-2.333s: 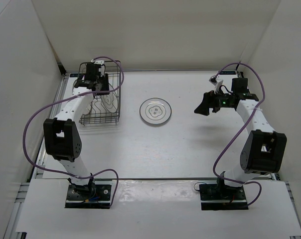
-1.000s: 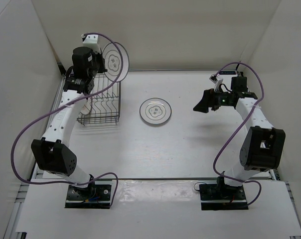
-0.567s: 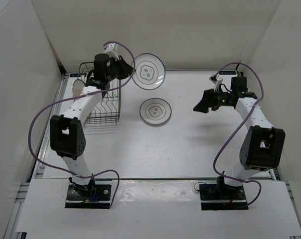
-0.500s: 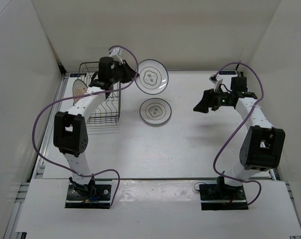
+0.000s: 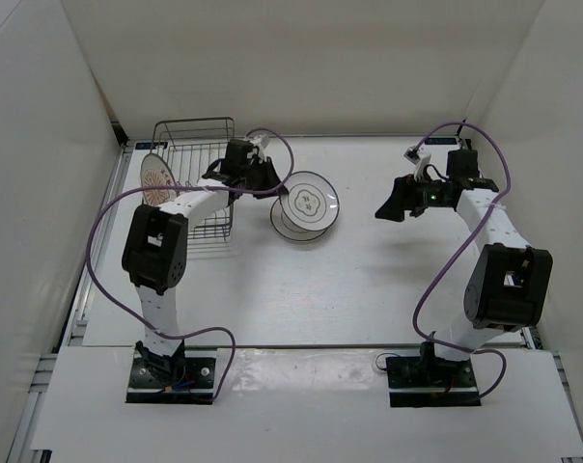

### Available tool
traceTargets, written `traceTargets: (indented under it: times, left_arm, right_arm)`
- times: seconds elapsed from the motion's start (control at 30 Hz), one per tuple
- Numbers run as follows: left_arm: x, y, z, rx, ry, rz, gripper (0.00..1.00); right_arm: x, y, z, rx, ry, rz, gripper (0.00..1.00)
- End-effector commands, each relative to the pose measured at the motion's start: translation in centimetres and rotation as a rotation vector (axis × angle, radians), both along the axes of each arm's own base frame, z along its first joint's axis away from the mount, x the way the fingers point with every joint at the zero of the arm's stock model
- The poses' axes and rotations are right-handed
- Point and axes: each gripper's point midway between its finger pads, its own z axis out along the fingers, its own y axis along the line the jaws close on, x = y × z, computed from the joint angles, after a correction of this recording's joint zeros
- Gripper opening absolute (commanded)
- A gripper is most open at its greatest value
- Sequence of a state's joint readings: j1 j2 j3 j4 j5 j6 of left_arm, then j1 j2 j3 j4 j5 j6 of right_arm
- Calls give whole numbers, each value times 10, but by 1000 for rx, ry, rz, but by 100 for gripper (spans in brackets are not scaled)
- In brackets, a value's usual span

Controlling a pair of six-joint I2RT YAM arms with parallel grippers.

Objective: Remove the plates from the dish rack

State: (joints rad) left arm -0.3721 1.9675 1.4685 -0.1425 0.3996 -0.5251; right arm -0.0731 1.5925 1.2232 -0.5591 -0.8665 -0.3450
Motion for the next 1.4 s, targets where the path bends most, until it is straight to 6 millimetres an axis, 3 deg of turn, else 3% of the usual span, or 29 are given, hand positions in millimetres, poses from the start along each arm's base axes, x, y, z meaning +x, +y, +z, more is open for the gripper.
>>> traceTargets:
  times: [0.0, 0.23, 0.47, 0.77, 0.9, 0.93, 1.37]
  left_arm:
    - [-7, 9, 10, 22, -13, 4, 6]
    - [-13, 15, -18, 98, 47, -7, 7]
    - [-6, 17, -28, 120, 66, -11, 21]
    - [1, 22, -35, 150, 86, -2, 55]
    - [-2, 31, -37, 200, 101, 22, 84]
    - [-4, 32, -38, 215, 106, 18, 100]
    - [0, 42, -25, 382, 55, 53, 100]
  right_arm:
    - [2, -3, 11, -6, -38, 11, 86]
    - [0, -4, 11, -11, -27, 14, 86]
    - [-1, -8, 13, -21, -31, 10, 86]
    - [-2, -10, 13, -19, -23, 5, 86]
    - [-3, -10, 11, -15, -15, 6, 86]
    - [-3, -9, 10, -12, -11, 8, 86]
    - [3, -9, 7, -6, 0, 8, 86]
